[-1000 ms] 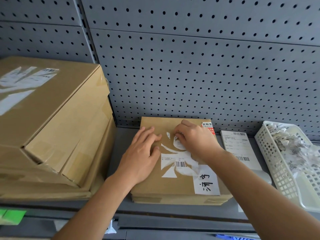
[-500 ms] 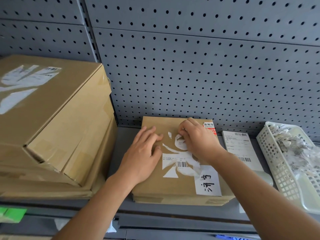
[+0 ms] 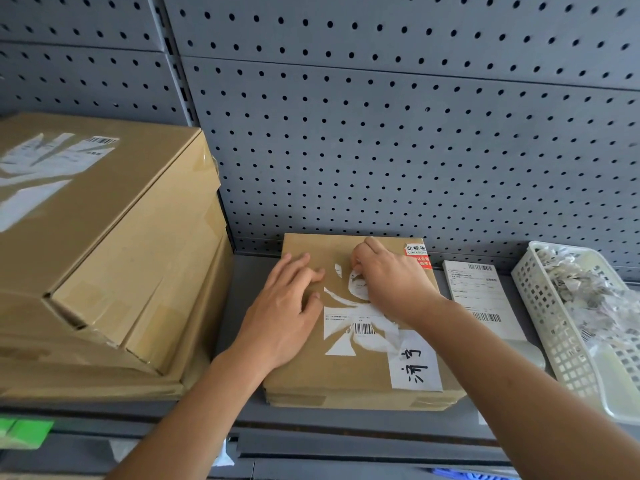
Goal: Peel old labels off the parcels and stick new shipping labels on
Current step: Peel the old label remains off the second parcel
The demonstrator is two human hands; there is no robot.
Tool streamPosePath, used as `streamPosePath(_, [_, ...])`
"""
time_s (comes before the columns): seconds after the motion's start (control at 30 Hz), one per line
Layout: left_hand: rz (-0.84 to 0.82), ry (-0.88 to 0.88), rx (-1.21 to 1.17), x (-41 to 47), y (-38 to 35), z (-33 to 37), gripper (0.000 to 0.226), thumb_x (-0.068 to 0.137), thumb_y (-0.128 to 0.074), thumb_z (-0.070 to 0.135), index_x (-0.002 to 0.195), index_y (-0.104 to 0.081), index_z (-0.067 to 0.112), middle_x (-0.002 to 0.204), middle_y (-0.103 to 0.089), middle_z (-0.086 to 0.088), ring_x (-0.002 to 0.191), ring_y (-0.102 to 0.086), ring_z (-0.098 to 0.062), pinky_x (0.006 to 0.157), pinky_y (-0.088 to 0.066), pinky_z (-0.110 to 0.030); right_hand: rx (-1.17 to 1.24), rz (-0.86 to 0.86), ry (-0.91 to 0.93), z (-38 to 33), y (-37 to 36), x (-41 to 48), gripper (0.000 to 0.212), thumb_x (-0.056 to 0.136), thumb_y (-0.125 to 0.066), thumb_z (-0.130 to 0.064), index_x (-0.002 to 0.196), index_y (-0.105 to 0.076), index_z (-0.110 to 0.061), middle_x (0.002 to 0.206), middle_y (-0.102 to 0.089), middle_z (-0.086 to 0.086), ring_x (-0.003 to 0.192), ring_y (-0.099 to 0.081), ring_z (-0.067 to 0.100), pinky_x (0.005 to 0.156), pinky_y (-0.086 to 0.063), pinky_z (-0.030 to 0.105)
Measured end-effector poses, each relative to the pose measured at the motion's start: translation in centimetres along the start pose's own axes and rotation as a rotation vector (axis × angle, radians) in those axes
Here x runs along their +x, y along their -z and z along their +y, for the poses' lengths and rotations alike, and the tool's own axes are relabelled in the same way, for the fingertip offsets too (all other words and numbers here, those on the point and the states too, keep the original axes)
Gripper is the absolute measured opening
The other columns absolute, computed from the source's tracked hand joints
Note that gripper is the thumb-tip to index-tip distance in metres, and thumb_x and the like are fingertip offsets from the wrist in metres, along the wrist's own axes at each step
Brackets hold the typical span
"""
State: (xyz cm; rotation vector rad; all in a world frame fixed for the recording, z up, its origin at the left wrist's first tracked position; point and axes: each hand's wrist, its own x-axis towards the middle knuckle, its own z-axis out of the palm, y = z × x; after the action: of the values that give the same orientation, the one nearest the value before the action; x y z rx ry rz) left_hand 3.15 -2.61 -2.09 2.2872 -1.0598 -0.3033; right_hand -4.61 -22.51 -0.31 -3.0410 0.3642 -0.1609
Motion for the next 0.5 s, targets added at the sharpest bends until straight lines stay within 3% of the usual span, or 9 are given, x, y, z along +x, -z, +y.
streamPosePath(0.1, [-0.001, 0.001, 0.002, 0.02, 0.04, 0.04, 0.035, 0.106, -0.040, 0.035, 0.140, -0.045, 0.039, 0.162, -0.015, 0.027, 0.149, 0.009, 0.008, 0.117, -0.025, -0.037, 0.071, -0.004, -0.037, 0.15, -0.05, -0.31, 0.026, 0.090, -0.042, 0.001, 0.100, -0.046, -0.022, 0.102, -0.045, -0.006, 0.071, -0.055, 0.024, 0.059, -0.044, 0.041])
streamPosePath(0.2, [0.002, -0.002, -0.004, 0.04, -0.04, -0.06, 0.036, 0.106, -0.040, 0.035, 0.142, -0.045, 0.039, 0.163, -0.015, 0.026, 0.149, 0.009, 0.008, 0.118, -0.023, -0.035, 0.196, 0.094, -0.071, 0.60, -0.06, -0.65, 0.008, 0.102, -0.043, -0.018, 0.101, -0.051, -0.020, 0.102, -0.051, -0.006, 0.071, -0.056, 0.028, 0.062, -0.047, 0.042])
streamPosePath(0.27, [0.002, -0.003, -0.009, 0.04, -0.07, -0.11, 0.036, 0.106, -0.040, 0.035, 0.142, -0.045, 0.039, 0.163, -0.015, 0.026, 0.149, 0.009, 0.008, 0.118, -0.022, -0.034, 0.223, 0.136, -0.050, 0.64, -0.07, -0.91, 0.010, 0.102, -0.047, -0.025, 0.105, -0.055, -0.020, 0.103, -0.053, -0.007, 0.072, -0.058, 0.027, 0.061, -0.049, 0.041])
streamPosePath(0.43, [0.003, -0.006, -0.002, 0.08, -0.09, -0.13, 0.036, 0.106, -0.040, 0.035, 0.142, -0.045, 0.039, 0.163, -0.016, 0.025, 0.150, 0.008, 0.007, 0.118, -0.021, -0.033, 0.167, 0.115, 0.035, 0.36, -0.05, -0.46, 0.012, 0.099, -0.053, -0.022, 0.104, -0.062, -0.016, 0.104, -0.057, -0.002, 0.070, -0.060, 0.031, 0.056, -0.048, 0.037])
streamPosePath(0.5, [0.003, -0.007, 0.001, 0.08, -0.12, -0.14, 0.036, 0.106, -0.040, 0.035, 0.142, -0.045, 0.038, 0.163, -0.016, 0.025, 0.150, 0.008, 0.007, 0.119, -0.022, -0.035, 0.110, 0.105, 0.052, 0.26, -0.21, -0.21, 0.011, 0.099, -0.052, -0.016, 0.102, -0.062, -0.014, 0.101, -0.057, 0.000, 0.066, -0.058, 0.032, 0.047, -0.036, 0.031])
